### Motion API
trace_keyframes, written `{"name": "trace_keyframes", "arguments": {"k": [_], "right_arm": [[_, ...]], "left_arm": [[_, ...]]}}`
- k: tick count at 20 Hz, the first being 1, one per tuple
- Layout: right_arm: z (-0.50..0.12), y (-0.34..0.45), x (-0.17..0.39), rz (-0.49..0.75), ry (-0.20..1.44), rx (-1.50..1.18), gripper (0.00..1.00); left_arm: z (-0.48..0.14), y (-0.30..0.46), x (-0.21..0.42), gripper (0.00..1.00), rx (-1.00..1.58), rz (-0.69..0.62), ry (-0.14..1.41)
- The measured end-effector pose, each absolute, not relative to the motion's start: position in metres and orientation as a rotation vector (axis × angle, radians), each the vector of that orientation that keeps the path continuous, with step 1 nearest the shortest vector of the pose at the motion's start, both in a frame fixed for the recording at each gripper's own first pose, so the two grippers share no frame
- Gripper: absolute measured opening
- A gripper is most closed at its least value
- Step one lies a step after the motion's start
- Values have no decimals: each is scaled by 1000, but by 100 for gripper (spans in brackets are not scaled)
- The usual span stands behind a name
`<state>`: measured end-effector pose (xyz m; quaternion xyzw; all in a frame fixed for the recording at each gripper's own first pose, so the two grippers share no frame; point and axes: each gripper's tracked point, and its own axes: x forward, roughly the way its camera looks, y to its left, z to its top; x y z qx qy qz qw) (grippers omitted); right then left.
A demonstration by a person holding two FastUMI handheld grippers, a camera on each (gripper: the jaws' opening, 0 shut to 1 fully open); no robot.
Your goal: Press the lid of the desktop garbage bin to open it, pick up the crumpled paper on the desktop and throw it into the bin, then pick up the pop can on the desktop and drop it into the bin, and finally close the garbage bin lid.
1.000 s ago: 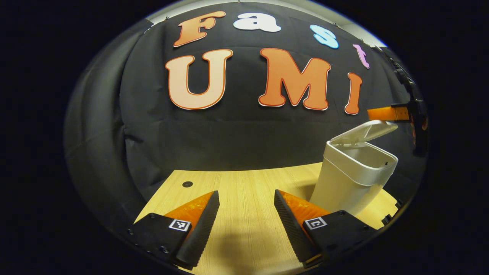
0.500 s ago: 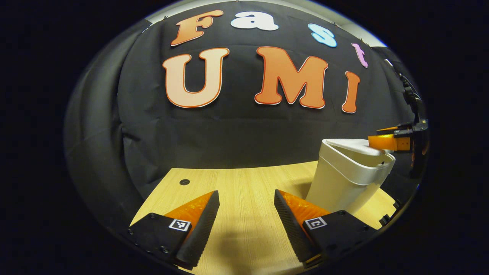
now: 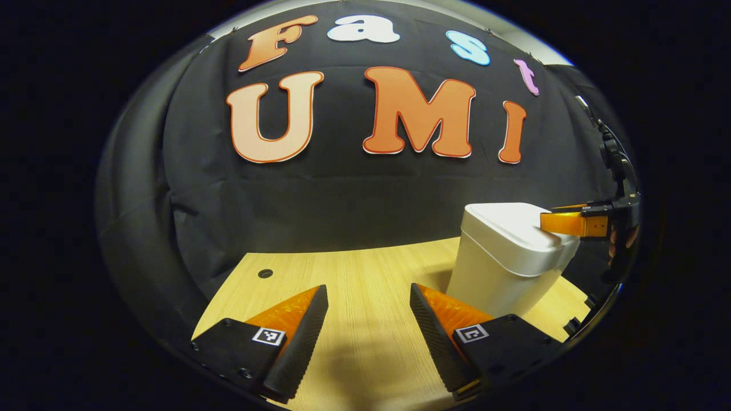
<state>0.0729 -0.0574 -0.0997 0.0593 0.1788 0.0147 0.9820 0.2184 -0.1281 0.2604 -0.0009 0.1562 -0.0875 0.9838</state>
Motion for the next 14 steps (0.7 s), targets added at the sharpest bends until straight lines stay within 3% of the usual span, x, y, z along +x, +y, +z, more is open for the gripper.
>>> {"name": "trace_keyframes", "arguments": {"k": [3, 10, 14], "right_arm": [[-102, -59, 65, 3, 362, 134, 57], [-103, -59, 58, -3, 299, 186, 38], [-97, -51, 56, 39, 229, 55, 36]], "left_arm": [[262, -139, 217, 92, 6, -190, 313], [270, -164, 209, 93, 19, -211, 299], [280, -169, 201, 93, 14, -193, 276]]}}
